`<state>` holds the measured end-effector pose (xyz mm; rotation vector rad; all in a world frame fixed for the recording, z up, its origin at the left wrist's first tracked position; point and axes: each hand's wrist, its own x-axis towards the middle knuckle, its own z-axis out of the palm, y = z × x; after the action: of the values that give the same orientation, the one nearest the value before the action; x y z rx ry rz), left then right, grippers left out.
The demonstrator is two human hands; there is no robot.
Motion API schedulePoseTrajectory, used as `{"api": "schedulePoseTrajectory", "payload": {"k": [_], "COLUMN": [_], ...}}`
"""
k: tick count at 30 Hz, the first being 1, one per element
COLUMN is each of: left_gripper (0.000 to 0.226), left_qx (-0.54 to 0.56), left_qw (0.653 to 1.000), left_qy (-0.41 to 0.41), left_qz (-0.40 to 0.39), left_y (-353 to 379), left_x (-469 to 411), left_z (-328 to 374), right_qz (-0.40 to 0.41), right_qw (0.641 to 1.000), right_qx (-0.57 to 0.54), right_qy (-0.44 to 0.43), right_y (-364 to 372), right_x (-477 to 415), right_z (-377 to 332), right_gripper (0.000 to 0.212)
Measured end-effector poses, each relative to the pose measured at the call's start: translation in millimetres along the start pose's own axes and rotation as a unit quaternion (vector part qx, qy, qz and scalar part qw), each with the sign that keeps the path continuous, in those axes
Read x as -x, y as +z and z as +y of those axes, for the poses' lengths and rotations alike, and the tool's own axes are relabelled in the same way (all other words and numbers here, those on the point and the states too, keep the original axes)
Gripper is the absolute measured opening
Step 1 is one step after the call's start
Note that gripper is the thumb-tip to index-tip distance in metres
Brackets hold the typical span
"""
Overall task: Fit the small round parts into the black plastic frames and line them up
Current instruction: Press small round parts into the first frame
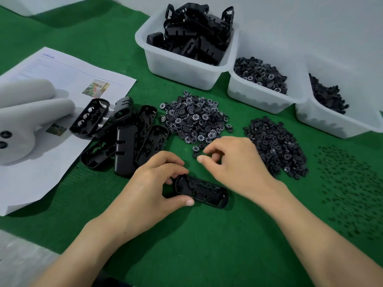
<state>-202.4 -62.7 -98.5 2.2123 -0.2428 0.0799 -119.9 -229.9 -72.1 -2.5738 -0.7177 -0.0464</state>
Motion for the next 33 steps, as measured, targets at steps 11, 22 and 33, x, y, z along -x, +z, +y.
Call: {"api": "schedulePoseTrajectory", "payload": {"k": [11, 22, 33], "left_gripper": [0.052, 0.055, 0.056], "left_qx": [-0.001, 0.002, -0.01], "left_qw": [1.0, 1.0, 1.0], "left_qy": [0.001, 0.0, 0.001], "left_qz": [0.0, 0.001, -0.001], "left_y": [0.2, -0.2, -0.2], "left_x": [0.4, 0.3, -0.1], "left_z": [0.0, 1.3, 0.8], "right_qz": [-0.054, -0.042, -0.059], "right_qw": [0.991, 0.981, 0.975], "right_qx": [-0.101, 0.008, 0.026], "right_qy": [-0.067, -0.189, -0.212], "right_y": [-8.1, -8.6, -9.8], "right_x": [21.5, 38.9, 35.9], "right_z": [3.5, 4.9, 8.8], "right_gripper": [0.007, 0.013, 0.013]}}
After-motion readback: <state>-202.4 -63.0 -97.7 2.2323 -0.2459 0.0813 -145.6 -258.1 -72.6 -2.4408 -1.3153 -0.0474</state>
